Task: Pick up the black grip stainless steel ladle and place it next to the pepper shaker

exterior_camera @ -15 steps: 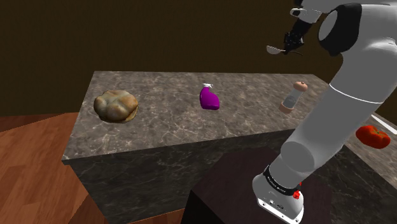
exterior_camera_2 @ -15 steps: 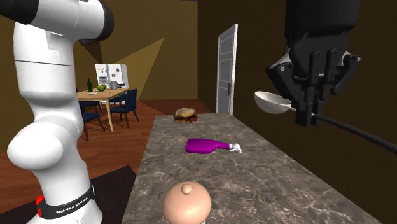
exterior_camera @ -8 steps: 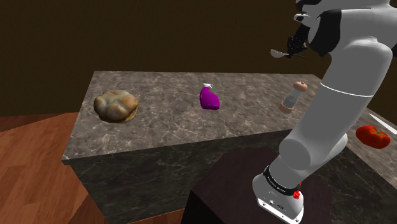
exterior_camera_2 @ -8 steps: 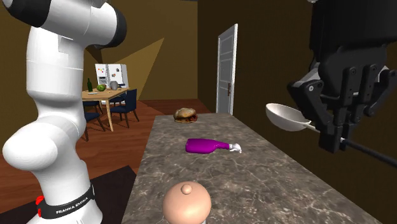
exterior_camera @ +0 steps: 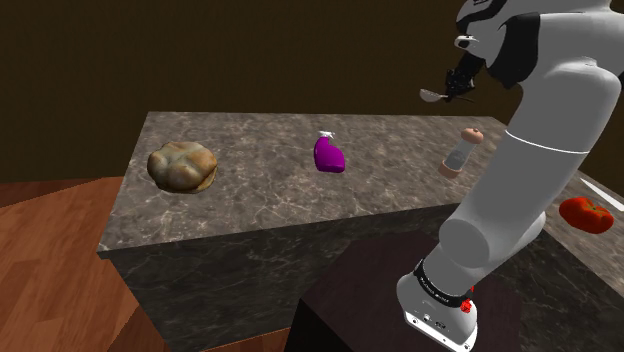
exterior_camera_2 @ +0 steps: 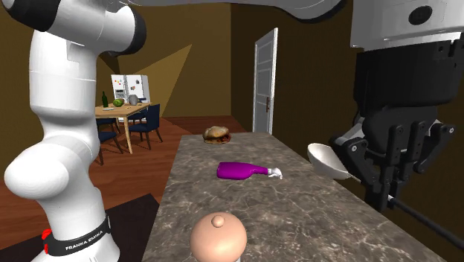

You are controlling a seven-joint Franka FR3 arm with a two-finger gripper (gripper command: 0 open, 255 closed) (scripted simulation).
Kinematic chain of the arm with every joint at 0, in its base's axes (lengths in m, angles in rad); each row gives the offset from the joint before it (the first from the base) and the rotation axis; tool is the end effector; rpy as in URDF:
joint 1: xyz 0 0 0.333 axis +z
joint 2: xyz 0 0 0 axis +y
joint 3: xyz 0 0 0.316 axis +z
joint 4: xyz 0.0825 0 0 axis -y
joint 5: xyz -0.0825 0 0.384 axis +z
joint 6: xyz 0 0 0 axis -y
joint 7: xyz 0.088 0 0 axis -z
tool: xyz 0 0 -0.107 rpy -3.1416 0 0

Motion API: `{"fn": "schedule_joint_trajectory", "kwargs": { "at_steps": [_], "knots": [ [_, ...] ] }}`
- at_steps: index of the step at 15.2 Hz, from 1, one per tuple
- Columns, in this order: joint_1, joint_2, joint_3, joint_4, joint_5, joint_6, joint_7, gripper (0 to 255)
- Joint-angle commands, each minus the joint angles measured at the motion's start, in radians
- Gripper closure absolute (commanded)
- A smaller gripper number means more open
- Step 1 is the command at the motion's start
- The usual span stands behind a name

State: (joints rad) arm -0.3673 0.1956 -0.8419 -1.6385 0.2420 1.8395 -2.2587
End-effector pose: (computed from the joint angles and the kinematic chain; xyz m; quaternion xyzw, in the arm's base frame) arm 0.2677 -0.5521 0.5372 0.8741 0.4822 0.0387 0.0432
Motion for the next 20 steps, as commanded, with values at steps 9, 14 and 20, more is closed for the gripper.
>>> {"fn": "schedule_joint_trajectory", "kwargs": {
  "at_steps": [9,14,20],
  "knots": [
    [0.003,0.019,0.009,-0.118,0.024,0.129,-0.024,255],
    [0.0,0.037,0.016,-0.167,0.044,0.188,-0.042,255],
    [-0.008,0.066,0.027,-0.217,0.077,0.257,-0.068,255]
  ]
}}
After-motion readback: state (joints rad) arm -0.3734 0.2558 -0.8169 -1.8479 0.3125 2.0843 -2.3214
